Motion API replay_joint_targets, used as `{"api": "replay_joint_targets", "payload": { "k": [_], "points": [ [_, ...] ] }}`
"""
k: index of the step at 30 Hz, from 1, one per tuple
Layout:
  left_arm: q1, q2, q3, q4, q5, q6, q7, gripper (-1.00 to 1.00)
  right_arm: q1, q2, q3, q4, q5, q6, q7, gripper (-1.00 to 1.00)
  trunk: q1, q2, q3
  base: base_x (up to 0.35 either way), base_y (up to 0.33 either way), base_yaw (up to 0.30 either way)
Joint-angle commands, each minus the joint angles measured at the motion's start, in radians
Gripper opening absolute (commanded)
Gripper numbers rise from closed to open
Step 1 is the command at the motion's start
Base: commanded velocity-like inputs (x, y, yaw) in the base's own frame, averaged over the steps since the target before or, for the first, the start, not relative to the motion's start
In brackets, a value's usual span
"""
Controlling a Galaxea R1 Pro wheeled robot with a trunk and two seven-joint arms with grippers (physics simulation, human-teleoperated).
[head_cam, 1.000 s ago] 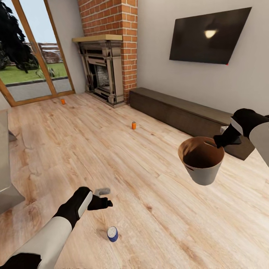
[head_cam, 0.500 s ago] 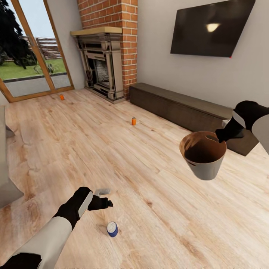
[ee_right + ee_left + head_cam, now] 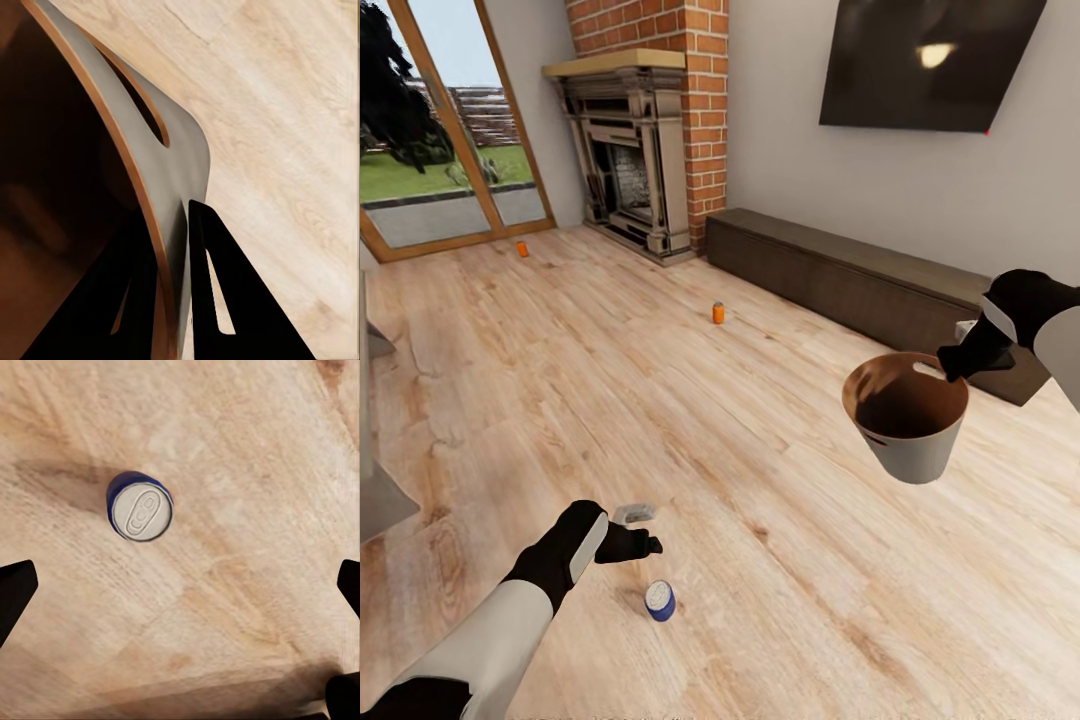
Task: Put the three can of soda from the living room inside the tash can in the kitchen.
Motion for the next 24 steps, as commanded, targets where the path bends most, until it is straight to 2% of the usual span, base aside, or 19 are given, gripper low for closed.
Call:
{"api": "replay_joint_targets", "payload": {
  "k": [1, 14, 19, 24],
  "points": [
    [0.0, 0.0, 0.0, 0.0, 0.0, 0.0, 0.0, 1.0, -0.001, 0.0, -0.008, 0.0, -0.01, 0.001, 0.003, -1.0, 0.004, -0.007, -0.005, 0.0, 0.0, 0.0],
    [0.0, 0.0, 0.0, -0.001, 0.001, -0.002, -0.001, 1.0, 0.0, 0.0, -0.005, 0.0, -0.01, 0.001, 0.003, -1.0, 0.054, -0.098, -0.066, 0.0, 0.0, 0.0],
    [0.0, 0.0, 0.0, -0.001, 0.0, -0.028, 0.0, 1.0, 0.001, 0.0, -0.004, 0.0, -0.01, 0.001, 0.003, -1.0, 0.073, -0.133, -0.089, 0.0, 0.0, 0.0],
    [0.001, 0.002, 0.0, -0.007, 0.002, -0.041, -0.001, 1.0, 0.002, 0.0, -0.004, 0.0, -0.01, 0.001, 0.003, -1.0, 0.073, -0.133, -0.097, 0.0, 0.0, 0.0]
  ]
}}
